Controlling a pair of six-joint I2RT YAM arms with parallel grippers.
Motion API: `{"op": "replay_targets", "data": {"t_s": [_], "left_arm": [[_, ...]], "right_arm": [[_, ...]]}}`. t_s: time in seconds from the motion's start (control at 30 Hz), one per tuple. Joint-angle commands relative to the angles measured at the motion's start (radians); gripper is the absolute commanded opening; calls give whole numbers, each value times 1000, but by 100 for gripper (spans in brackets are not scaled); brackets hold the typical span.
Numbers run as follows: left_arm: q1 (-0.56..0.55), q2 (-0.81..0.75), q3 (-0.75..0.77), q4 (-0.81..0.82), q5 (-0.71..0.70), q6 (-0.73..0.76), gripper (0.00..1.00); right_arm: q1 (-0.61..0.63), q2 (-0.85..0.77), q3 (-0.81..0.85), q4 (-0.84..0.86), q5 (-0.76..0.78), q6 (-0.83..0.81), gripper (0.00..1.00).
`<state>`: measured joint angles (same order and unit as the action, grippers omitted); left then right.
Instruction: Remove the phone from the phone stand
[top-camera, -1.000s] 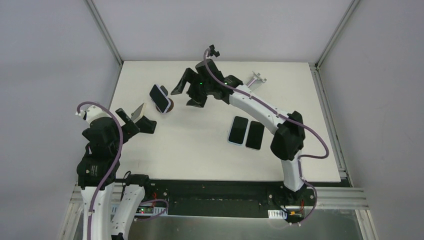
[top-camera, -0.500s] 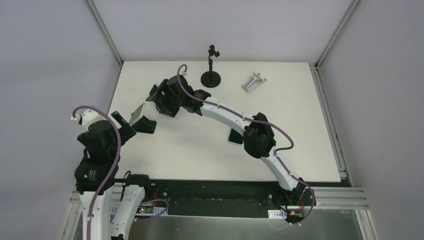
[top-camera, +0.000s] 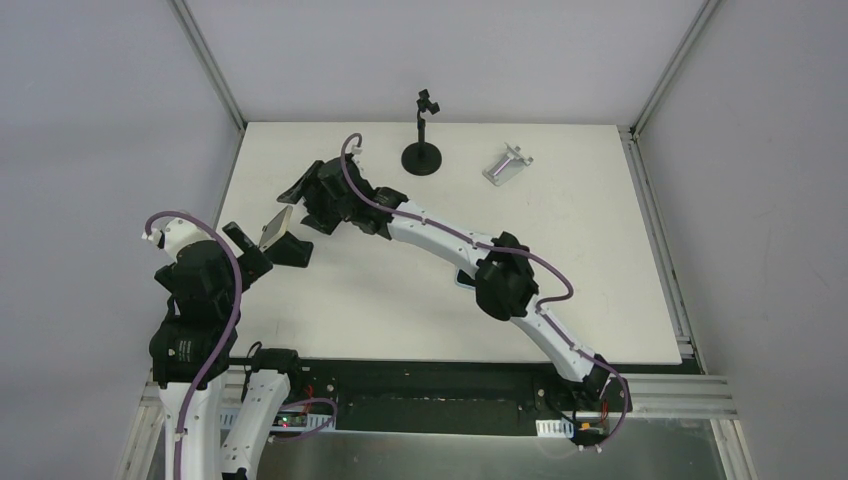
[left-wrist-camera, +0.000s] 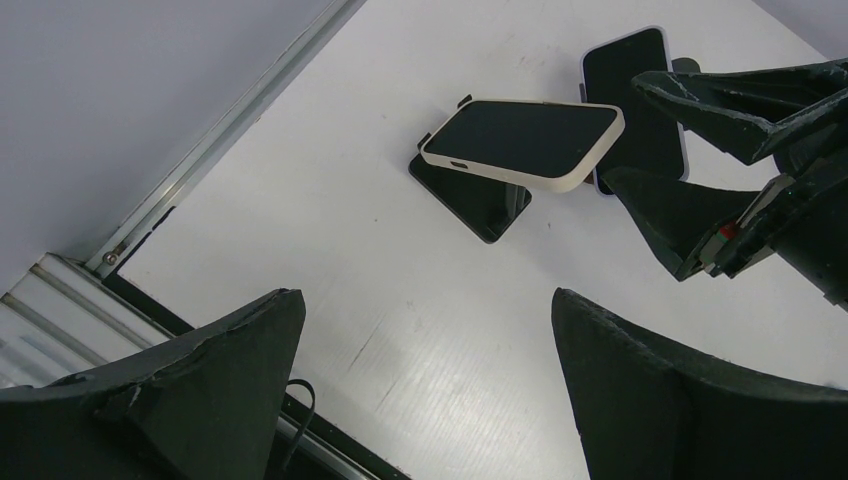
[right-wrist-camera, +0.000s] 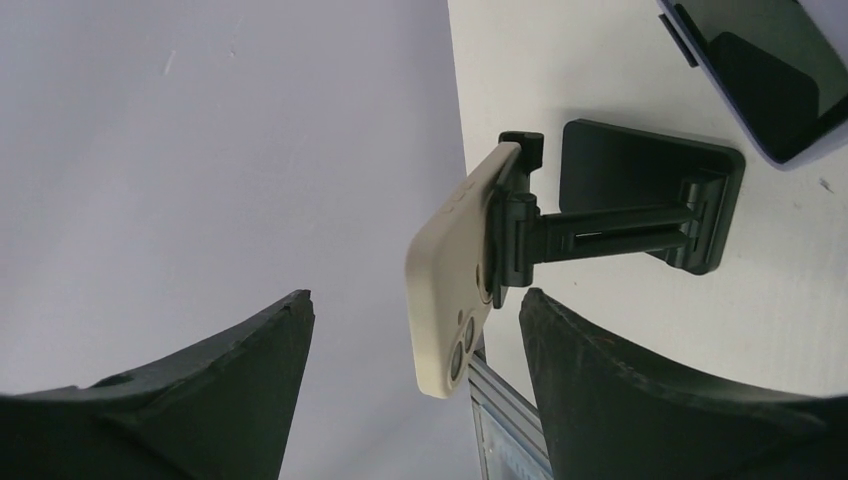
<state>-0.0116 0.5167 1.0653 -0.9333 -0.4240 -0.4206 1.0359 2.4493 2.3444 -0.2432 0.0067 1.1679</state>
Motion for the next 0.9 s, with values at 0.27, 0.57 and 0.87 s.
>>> {"op": "replay_targets", "data": {"t_s": [0.27, 0.57, 0.87], "left_arm": [[5, 0, 5, -10, 2, 1, 99], [5, 8, -5, -10, 24, -10, 99], [5, 4, -9, -11, 30, -10, 99]], "right_arm": [[14, 79, 119, 2, 13, -2, 70], [32, 94, 141, 24, 3, -40, 65], [51, 93, 140, 28, 4, -81, 51]]}}
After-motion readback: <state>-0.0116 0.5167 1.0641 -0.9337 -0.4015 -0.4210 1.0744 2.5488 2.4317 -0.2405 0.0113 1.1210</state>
